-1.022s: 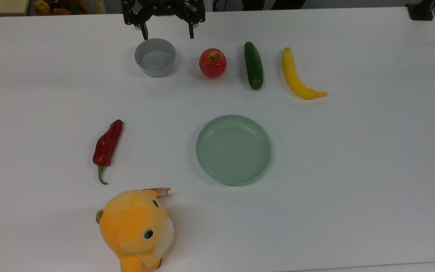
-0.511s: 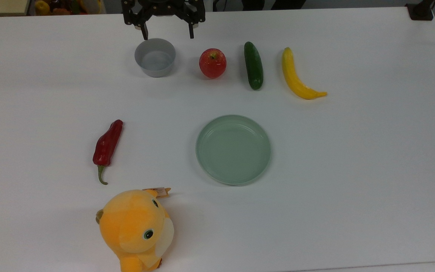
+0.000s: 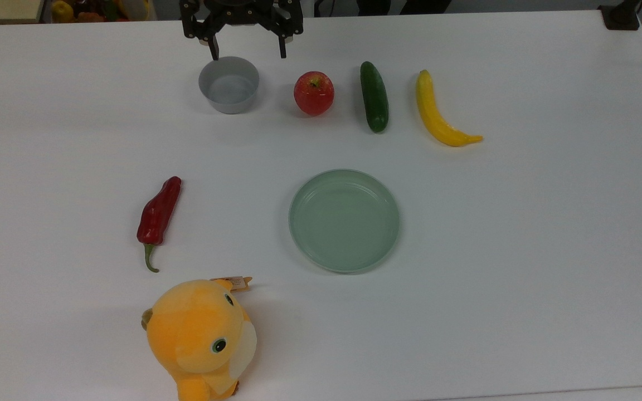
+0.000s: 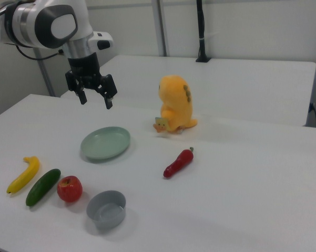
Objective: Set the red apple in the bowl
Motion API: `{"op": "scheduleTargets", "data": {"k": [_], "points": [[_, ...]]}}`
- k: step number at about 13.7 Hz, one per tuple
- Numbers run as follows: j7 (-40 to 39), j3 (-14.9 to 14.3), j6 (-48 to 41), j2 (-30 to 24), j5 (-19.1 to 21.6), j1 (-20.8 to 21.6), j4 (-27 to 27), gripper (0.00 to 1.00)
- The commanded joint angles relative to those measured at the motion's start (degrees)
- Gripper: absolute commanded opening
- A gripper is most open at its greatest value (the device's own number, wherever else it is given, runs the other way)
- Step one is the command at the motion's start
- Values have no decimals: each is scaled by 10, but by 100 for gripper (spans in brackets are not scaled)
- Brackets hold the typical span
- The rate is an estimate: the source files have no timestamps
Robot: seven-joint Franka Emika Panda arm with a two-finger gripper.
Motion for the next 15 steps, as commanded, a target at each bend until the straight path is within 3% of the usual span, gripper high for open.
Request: {"op": "scheduleTargets", "data": {"k": [1,6,8,10,13,15], "points": [[-12,-4,8,5,11,1,5,100],[-18,-5,-36,0,2,5,1,100],[-112,-5,-99,-5,2,5,-9,100],[-142,-4,-141,-6,2,7,-14,100],[-142,-4,-139,-16,-4,52,-94,100],[-142,-4,-138,-21,-5,62,-120,100]]}}
